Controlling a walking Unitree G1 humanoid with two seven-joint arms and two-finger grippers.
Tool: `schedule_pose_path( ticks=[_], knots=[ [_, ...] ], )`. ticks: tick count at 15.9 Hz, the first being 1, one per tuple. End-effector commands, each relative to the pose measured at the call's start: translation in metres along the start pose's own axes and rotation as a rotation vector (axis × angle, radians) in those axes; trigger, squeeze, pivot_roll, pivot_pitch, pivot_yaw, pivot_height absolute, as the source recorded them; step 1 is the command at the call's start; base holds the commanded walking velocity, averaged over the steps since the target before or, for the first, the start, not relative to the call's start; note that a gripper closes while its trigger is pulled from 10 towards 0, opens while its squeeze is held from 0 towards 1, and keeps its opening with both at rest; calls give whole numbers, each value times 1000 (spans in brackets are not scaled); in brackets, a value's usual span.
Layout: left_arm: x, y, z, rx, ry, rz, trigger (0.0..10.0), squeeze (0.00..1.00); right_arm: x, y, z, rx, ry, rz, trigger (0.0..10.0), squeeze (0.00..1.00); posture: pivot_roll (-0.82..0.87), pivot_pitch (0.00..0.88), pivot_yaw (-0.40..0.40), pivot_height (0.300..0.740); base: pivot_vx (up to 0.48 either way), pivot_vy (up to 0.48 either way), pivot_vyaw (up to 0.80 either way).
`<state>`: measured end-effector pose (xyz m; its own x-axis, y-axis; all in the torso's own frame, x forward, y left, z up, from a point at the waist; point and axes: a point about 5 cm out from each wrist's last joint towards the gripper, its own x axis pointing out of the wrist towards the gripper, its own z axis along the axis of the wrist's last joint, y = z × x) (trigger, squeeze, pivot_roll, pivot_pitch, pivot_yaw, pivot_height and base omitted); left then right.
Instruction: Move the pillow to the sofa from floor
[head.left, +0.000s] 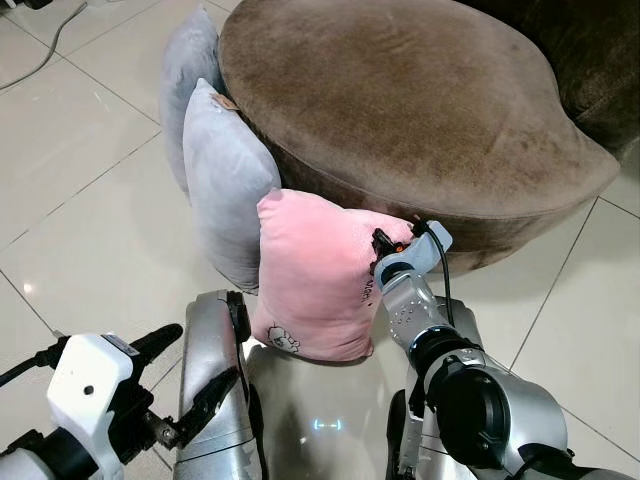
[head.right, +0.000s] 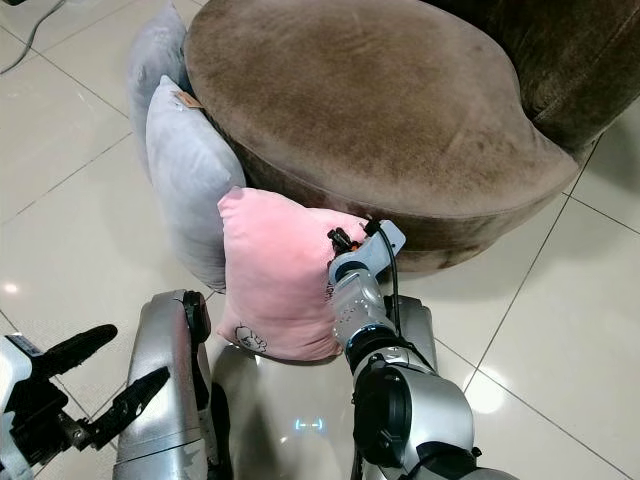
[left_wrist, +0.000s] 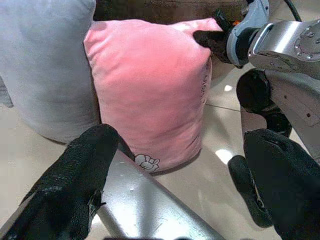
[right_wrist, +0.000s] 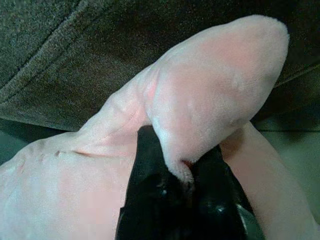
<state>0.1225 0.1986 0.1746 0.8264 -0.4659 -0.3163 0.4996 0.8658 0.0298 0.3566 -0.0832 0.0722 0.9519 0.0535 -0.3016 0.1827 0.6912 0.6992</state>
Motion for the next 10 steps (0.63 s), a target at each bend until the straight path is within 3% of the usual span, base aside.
schedule_pose_path(
  ticks=[1,4,6,10],
  knots=[
    [1,3,-4,-3,7,36,10000,0,-6,10,-24,62,47,23,0,0,139,178,22,412,0,0,0],
    [13,19,-9,2,-30,136,10000,0,-5,8,-16,61,43,139,0,0,111,108,27,412,0,0,0],
    [21,22,-9,8,-43,137,10000,0,-5,7,-14,19,52,195,0,0,101,78,29,412,0,0,0],
    [36,26,-9,-2,-95,180,10000,0,-14,3,-6,-47,54,431,0,0,63,0,38,412,0,0,0]
  ],
)
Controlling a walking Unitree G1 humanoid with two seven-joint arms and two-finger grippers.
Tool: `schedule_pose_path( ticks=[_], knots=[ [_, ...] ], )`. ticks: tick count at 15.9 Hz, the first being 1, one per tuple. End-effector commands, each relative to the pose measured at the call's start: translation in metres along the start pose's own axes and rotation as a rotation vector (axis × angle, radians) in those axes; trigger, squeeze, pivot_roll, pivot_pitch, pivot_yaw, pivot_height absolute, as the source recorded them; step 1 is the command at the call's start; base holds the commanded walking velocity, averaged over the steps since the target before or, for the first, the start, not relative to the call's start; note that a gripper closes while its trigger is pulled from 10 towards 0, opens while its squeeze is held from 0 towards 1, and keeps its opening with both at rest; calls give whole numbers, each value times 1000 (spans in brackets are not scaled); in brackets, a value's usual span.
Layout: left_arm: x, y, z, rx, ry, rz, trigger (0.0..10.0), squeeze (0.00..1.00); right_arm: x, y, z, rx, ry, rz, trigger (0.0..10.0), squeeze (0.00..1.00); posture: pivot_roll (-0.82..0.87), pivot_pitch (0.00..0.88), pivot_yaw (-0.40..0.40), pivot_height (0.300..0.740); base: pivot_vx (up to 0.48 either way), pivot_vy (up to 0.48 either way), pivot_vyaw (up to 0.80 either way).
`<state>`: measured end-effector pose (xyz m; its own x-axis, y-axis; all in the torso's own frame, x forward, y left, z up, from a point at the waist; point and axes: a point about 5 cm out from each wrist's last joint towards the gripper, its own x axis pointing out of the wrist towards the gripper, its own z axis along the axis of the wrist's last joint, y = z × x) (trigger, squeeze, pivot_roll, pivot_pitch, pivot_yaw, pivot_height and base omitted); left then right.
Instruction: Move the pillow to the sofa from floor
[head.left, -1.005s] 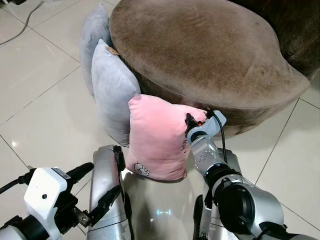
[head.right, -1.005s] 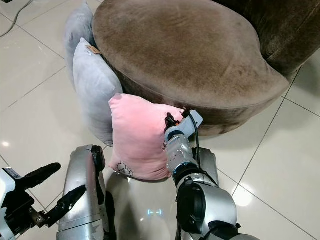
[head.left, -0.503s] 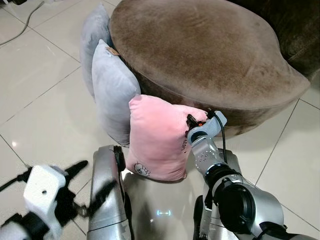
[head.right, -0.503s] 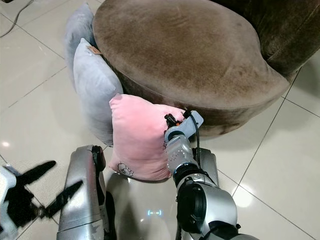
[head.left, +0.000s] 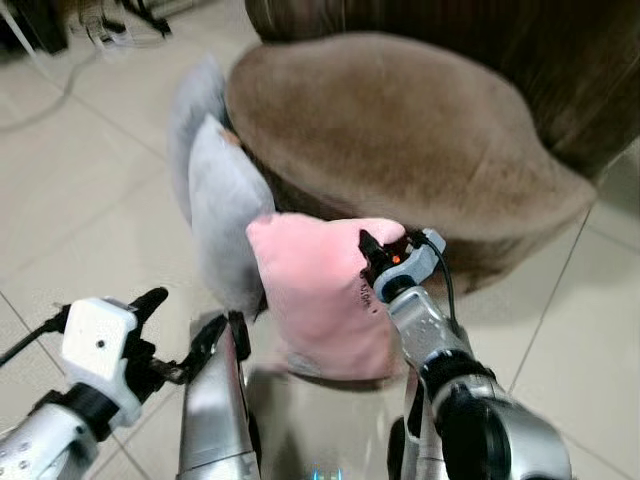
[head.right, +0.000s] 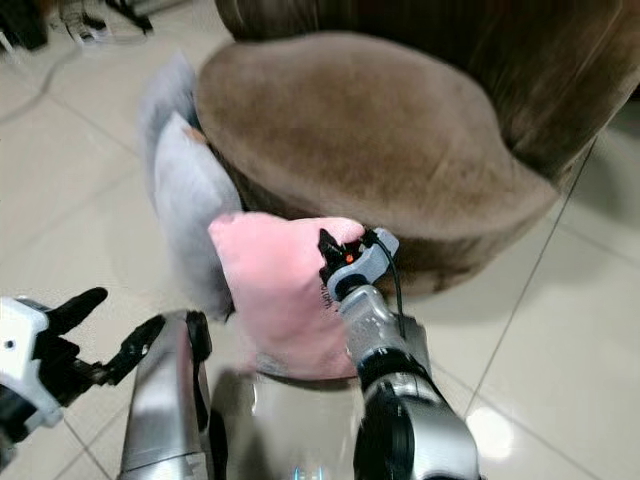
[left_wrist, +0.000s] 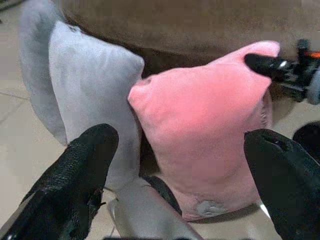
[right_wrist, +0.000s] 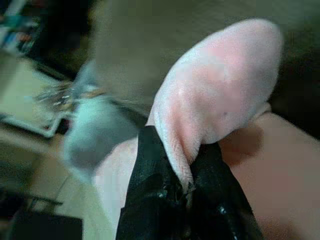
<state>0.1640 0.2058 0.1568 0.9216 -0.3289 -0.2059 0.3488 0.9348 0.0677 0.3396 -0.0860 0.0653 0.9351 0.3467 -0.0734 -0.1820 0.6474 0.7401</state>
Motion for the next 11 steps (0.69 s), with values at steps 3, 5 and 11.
schedule_pose_path(
  ticks=[3,5,11],
  knots=[
    [13,4,-5,30,-1,40,10000,0,-2,12,11,-30,-22,118,0,0,34,0,54,412,0,0,0],
    [28,13,2,39,-62,112,10000,0,-17,10,41,-71,-131,128,0,0,-15,0,82,412,0,0,0],
    [63,14,36,95,-212,193,10000,0,-55,68,161,-279,-440,130,10000,0,-61,0,77,412,0,0,0]
  ],
)
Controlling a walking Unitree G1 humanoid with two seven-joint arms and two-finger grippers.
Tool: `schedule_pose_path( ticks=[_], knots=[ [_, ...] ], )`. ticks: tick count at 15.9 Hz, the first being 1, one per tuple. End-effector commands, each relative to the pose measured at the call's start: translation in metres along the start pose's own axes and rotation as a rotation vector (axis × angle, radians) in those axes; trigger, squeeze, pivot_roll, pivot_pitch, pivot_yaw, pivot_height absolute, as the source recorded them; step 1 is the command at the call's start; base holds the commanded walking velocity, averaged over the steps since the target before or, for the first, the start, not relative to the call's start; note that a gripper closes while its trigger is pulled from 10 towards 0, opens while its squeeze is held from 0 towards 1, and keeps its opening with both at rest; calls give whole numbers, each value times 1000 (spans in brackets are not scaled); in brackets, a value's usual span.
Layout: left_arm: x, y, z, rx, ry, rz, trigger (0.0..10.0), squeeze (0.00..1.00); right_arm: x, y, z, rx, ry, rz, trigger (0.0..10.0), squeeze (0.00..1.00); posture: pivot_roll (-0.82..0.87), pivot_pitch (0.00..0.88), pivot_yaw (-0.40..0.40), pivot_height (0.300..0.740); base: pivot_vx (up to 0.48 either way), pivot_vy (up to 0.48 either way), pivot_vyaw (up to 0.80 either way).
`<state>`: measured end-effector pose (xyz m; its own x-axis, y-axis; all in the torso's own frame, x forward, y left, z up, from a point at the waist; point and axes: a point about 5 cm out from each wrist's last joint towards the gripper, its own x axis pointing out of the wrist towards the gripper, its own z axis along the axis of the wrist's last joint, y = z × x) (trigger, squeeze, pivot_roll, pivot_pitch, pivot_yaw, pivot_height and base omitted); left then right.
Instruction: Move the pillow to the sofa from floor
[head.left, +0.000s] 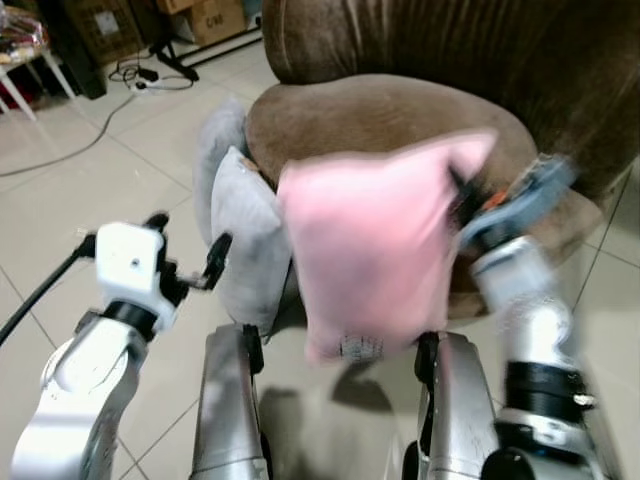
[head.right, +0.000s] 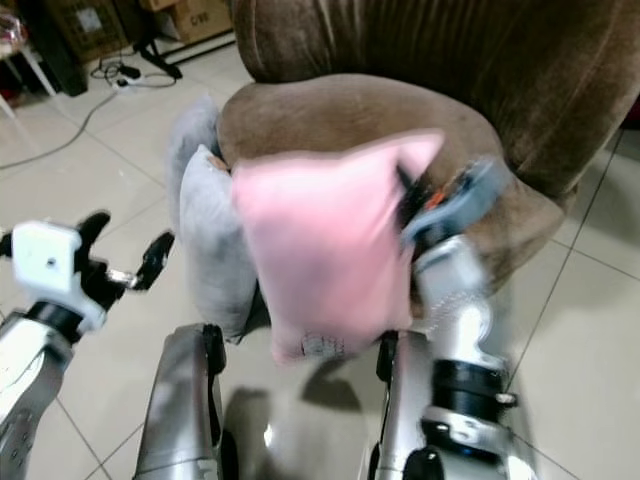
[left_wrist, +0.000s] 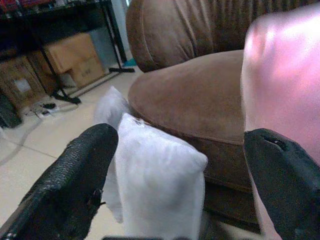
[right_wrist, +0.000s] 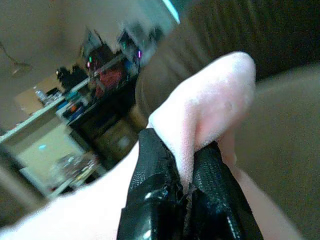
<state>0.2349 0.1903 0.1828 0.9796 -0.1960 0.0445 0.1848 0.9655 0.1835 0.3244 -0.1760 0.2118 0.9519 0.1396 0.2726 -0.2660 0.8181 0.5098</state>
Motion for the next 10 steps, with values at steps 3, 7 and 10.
schedule_pose_path(
  ticks=[3,7,10],
  knots=[
    [11,-8,12,79,-37,11,10000,0,-9,34,28,-170,-56,22,10000,0,-86,0,84,432,0,0,0],
    [29,-6,23,137,-84,75,10000,0,-15,59,51,-146,-136,-38,10000,0,-114,0,75,467,0,0,0],
    [32,-11,22,137,-86,76,10000,0,-17,65,31,-127,-72,-46,10000,0,-108,0,78,502,0,0,0]
  ],
)
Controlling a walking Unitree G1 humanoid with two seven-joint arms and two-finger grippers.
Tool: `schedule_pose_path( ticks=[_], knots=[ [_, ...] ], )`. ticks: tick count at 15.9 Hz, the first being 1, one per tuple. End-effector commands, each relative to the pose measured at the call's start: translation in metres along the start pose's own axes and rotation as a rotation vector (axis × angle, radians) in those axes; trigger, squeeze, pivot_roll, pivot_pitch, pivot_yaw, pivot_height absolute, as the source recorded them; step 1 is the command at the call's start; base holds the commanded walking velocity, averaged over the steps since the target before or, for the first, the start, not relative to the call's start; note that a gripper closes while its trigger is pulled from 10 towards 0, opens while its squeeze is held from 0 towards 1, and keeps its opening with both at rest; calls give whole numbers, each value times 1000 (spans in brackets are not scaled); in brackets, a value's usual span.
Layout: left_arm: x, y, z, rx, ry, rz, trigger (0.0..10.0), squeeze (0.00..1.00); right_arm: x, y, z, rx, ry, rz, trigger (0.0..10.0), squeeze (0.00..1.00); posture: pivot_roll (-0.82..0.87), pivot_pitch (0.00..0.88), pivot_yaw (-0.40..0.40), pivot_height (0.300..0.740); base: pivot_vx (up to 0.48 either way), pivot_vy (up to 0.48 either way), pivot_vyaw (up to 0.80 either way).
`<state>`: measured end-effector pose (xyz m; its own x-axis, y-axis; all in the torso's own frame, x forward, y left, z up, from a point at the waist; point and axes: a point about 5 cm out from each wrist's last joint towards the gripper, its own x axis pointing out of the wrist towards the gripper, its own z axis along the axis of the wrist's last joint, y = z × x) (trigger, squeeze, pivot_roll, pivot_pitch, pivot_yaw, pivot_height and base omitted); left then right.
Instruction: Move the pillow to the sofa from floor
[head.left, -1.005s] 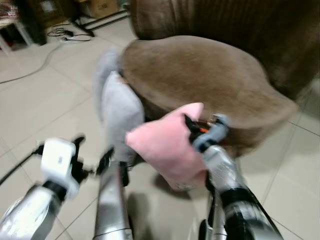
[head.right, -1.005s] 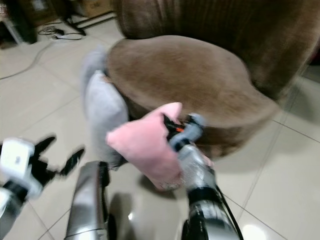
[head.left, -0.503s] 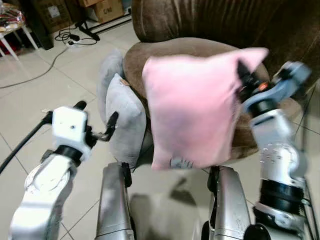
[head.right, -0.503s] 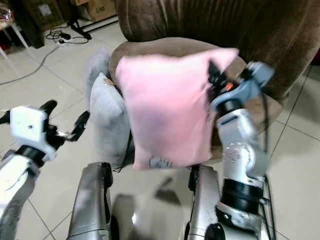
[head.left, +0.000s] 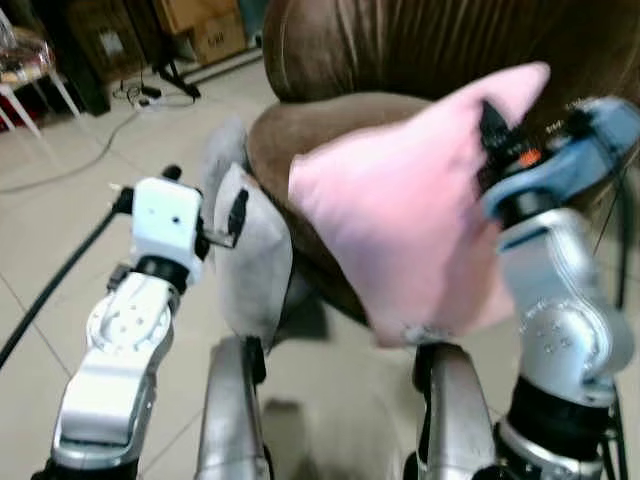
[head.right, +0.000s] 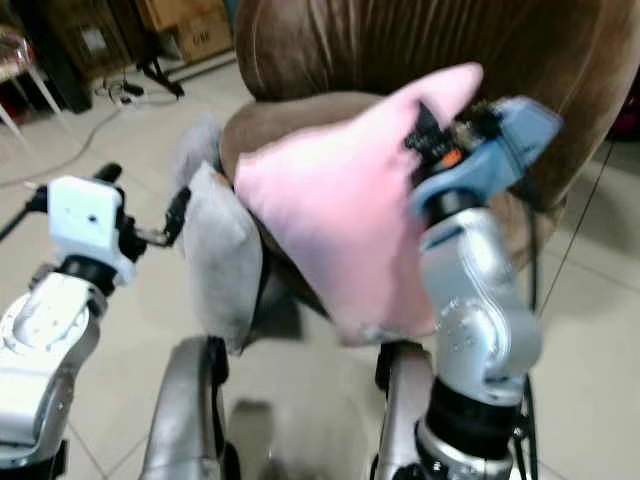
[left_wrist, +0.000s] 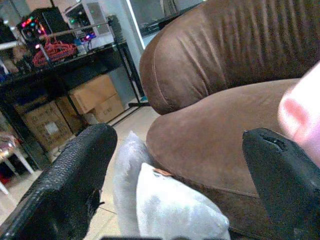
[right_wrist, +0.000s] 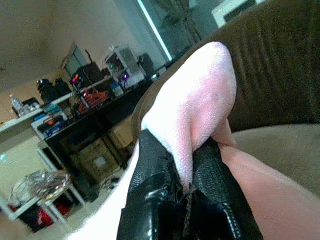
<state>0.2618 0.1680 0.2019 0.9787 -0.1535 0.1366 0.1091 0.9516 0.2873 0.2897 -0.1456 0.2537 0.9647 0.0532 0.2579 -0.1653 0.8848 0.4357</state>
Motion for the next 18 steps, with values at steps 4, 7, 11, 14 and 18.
schedule_pose_path(
  ticks=[4,7,11,14,18],
  knots=[
    [6,2,5,36,-20,17,10000,0,7,15,19,0,-55,40,10000,0,-96,0,76,542,0,0,0],
    [8,3,5,38,-21,26,10000,0,9,15,20,-5,-55,45,10000,0,-95,0,77,567,0,0,0],
    [10,0,0,21,-13,23,10000,0,6,13,16,-44,-59,26,10000,0,-108,0,99,607,0,0,0],
    [10,-2,-5,6,3,23,10000,0,2,1,6,-80,-35,-30,10000,0,-110,0,102,637,0,0,0],
    [10,0,-9,19,14,21,10000,0,-1,-8,-4,-183,-9,-78,10000,0,-111,0,103,682,0,0,0]
  ],
)
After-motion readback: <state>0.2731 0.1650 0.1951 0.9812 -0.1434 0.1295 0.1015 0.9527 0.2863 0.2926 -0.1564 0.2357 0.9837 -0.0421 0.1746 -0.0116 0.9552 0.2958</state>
